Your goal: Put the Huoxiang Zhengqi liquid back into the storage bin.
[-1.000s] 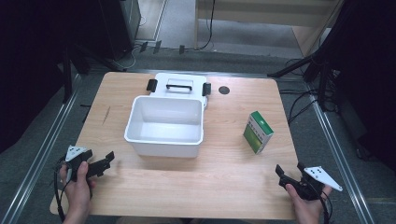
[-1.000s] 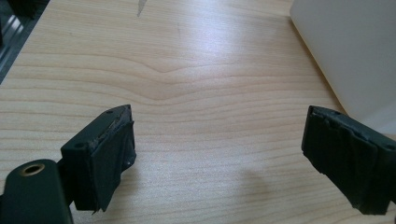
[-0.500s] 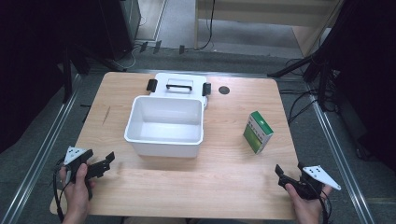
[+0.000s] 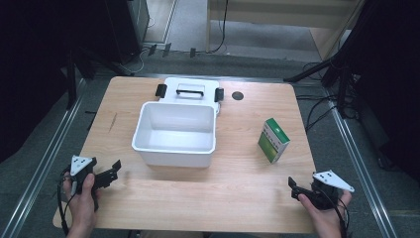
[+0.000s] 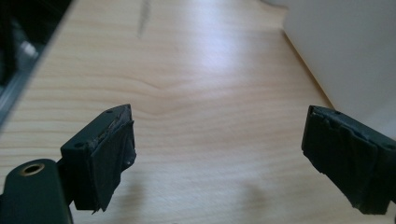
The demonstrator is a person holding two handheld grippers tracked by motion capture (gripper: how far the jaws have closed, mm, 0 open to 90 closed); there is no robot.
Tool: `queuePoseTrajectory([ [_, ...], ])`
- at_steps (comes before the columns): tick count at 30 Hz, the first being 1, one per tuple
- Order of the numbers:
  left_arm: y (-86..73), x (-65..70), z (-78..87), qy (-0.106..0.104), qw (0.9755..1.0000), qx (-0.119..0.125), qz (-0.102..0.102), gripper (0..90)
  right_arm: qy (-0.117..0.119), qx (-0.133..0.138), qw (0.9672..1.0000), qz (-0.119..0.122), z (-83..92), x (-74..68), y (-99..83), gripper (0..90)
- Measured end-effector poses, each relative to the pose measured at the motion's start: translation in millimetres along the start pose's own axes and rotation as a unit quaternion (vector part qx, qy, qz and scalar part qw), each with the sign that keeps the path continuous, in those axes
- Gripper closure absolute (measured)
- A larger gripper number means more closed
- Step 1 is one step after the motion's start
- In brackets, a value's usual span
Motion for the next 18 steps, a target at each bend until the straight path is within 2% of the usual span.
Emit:
queuePoseTrajectory([
  [1, 0.0, 0.0, 0.0, 0.0, 1.0, 0.0, 0.0, 10.5, 0.0, 0.0, 1.0, 0.0, 0.0, 0.0, 0.0, 12.3],
  [2, 0.5, -0.2, -0.1, 0.004, 0.9999, 0.007, 0.006, 10.4, 0.007, -0.017, 0.9998, 0.009, -0.5, -1.1, 5.3, 12.4],
  [3, 1.0, -0.6, -0.4, 0.007, 0.9999, 0.011, 0.01, 10.4, 0.007, -0.017, 0.9998, 0.009, -0.5, -1.1, 5.3, 12.4],
  [6, 2.3, 0.1, -2.6, 0.016, 0.9998, 0.013, 0.008, 10.4, 0.012, -0.048, 0.9987, 0.01, -1.0, -2.7, 15.5, 12.9],
  [9, 2.9, 1.5, -4.7, 0.016, 0.9997, 0.013, 0.009, 10.4, 0.014, -0.06, 0.9978, 0.025, -1.1, -5.2, 20.8, 12.9],
  [10, 3.6, 2.6, -6.1, 0.02, 0.9997, 0.013, 0.008, 10.4, 0.018, -0.079, 0.996, 0.037, -1.6, -7.8, 25.7, 13.0],
  [11, 3.6, 2.6, -6.1, 0.02, 0.9997, 0.013, 0.008, 10.4, 0.018, -0.079, 0.996, 0.037, -1.6, -7.8, 25.7, 13.0],
  [12, 3.7, 3.2, -6.4, 0.022, 0.9996, 0.015, 0.007, 10.4, 0.019, -0.087, 0.9951, 0.044, -1.8, -8.8, 28.3, 13.0],
  [13, 3.7, 3.7, -7.1, 0.025, 0.9996, 0.015, 0.004, 10.4, 0.025, -0.106, 0.9922, 0.061, -1.5, -11.7, 34.3, 13.0],
  [15, 3.7, 4.2, -7.6, 0.029, 0.9995, 0.011, 0.001, 10.4, 0.026, -0.112, 0.9912, 0.066, -1.4, -12.6, 36.3, 13.0],
  [16, 3.6, 4.4, -7.9, 0.028, 0.9995, 0.01, 0.001, 10.4, 0.029, -0.121, 0.9897, 0.071, -1.3, -13.6, 38.8, 13.0],
  [18, 3.6, 4.5, -8.2, 0.026, 0.9996, 0.01, 0.003, 10.4, 0.036, -0.148, 0.9844, 0.088, -1.8, -15.9, 46.2, 13.0],
])
Point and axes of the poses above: each handheld gripper's, and its own axes: z roughly backward along the jaws, y roughly out of its top, x roughly to its right, the point moved 4 cm from there along -z, roughly forward along the jaws, and after that the axes turned 12 degrees about z, right-handed, at the moved point
